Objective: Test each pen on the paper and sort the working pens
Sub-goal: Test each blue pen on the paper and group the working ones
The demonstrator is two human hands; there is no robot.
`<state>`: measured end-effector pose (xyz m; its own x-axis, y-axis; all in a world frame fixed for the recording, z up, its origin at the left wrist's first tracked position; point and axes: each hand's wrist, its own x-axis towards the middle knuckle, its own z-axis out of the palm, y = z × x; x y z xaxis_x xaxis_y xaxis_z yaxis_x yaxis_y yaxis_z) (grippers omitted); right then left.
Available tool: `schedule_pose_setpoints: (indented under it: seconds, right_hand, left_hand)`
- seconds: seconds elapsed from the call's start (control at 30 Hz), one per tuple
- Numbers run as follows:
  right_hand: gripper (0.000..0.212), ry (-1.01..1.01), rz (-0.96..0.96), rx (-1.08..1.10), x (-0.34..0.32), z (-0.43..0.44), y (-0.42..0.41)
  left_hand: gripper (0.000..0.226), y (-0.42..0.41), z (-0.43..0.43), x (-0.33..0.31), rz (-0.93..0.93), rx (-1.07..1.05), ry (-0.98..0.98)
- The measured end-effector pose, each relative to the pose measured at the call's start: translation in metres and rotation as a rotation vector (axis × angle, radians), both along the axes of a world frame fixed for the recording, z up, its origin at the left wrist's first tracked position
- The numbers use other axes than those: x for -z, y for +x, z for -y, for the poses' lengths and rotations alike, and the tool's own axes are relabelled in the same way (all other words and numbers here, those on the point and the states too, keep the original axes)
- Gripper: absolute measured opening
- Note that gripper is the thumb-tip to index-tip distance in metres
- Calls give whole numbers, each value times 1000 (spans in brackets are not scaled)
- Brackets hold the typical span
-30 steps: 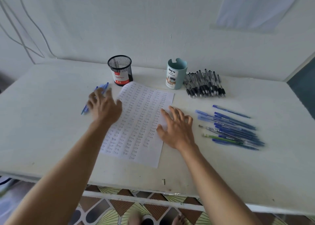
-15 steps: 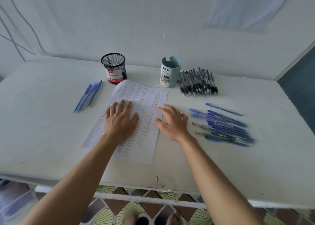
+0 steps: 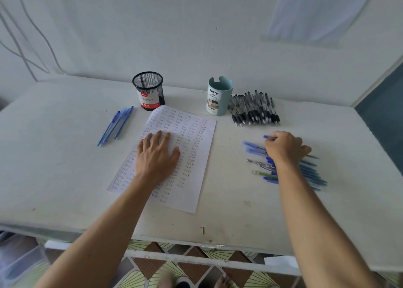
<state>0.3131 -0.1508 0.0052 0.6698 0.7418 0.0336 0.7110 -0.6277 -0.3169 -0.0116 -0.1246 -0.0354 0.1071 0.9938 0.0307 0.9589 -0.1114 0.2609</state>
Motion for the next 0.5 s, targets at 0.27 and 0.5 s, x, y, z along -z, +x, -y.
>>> schedule_pose_setpoints:
  seconds: [0.27, 0.5]
  right_hand:
    - [15, 447, 257, -327, 0, -13, -50]
    - [17, 237, -212, -657, -5, -3, -149]
  left_hand:
    - [63, 0, 0, 0, 5, 5, 16]
    - [61, 0, 0, 1, 25, 1, 30]
